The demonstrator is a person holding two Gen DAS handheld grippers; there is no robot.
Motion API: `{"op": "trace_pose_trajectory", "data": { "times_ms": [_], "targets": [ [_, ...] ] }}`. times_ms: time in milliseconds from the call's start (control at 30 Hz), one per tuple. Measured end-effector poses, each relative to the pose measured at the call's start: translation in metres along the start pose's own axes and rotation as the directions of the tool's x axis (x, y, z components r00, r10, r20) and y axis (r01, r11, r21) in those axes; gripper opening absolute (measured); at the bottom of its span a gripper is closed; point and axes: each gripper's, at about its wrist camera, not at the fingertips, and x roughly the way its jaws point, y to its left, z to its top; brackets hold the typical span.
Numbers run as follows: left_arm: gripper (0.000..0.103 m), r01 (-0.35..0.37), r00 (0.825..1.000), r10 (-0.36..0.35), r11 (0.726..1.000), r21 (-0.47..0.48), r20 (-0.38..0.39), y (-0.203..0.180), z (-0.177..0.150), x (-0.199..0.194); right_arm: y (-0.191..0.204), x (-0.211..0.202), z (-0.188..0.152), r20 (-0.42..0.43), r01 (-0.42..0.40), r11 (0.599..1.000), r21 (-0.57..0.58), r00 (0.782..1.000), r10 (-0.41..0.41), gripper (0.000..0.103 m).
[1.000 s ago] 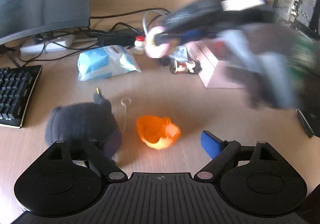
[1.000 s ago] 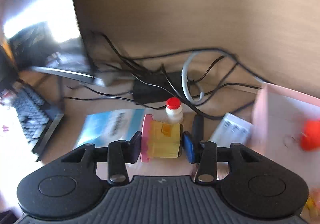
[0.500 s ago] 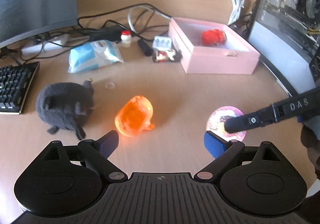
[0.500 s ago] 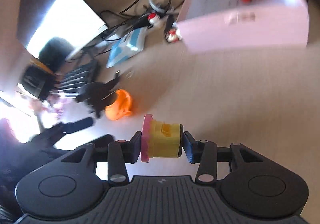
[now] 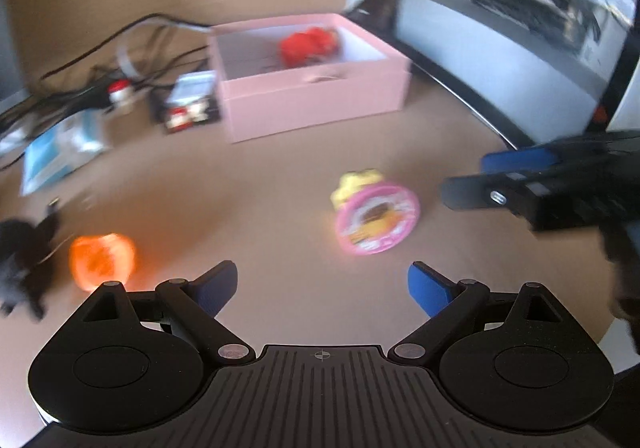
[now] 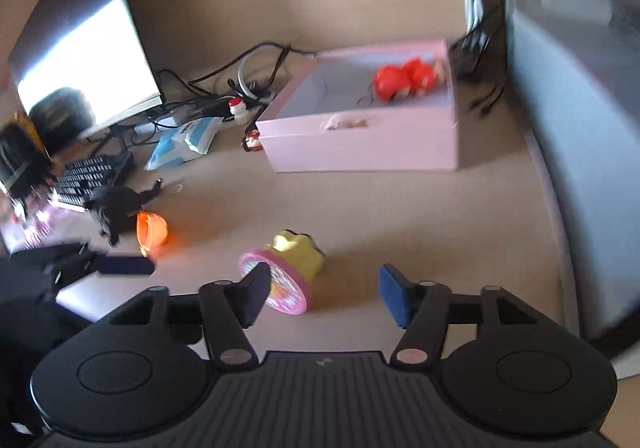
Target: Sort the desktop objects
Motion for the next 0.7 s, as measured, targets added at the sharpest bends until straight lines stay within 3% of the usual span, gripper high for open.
{"op": "trace_pose_trajectory", "data": {
  "times_ms": [133, 333, 367, 400, 567, 700],
  "targets": [
    [0.096, -0.038, 0.999, 0.038, 0.999, 0.005, -0.005, -0.022, 0.008, 0.024, 0.000, -0.030, -0.021, 0.051, 0.101, 0.991, -0.092, 0.994, -0.096, 0.067],
    [0.084, -0.116, 0.993, 0.116, 0.993, -0.026, -0.018, -0.038, 0.021, 0.036, -0.013, -0.051, -0.050, 0.025, 0.184, 0.979, -0.084, 0.983, -0.183, 0.068],
    [0.077, -0.123, 0.992, 0.122, 0.992, -0.022, -0.038, -0.041, 0.023, 0.040, -0.015, -0.051, -0.053, 0.018, 0.188, 0.979, -0.075, 0.982, -0.187, 0.068],
    [0.061, -0.125, 0.990, 0.124, 0.992, -0.017, -0.062, -0.044, 0.024, 0.046, -0.018, -0.052, -0.056, 0.011, 0.191, 0.979, -0.069, 0.982, -0.191, 0.069],
    [0.059, -0.150, 0.985, 0.151, 0.989, 0.008, -0.087, -0.046, 0.032, 0.040, -0.016, -0.059, -0.060, 0.042, 0.202, 0.975, -0.094, 0.979, -0.199, 0.074],
    [0.056, -0.157, 0.984, 0.161, 0.986, 0.050, -0.081, -0.053, 0.042, 0.023, -0.022, -0.056, -0.061, 0.050, 0.164, 0.984, -0.073, 0.986, -0.161, 0.078]
  ]
}}
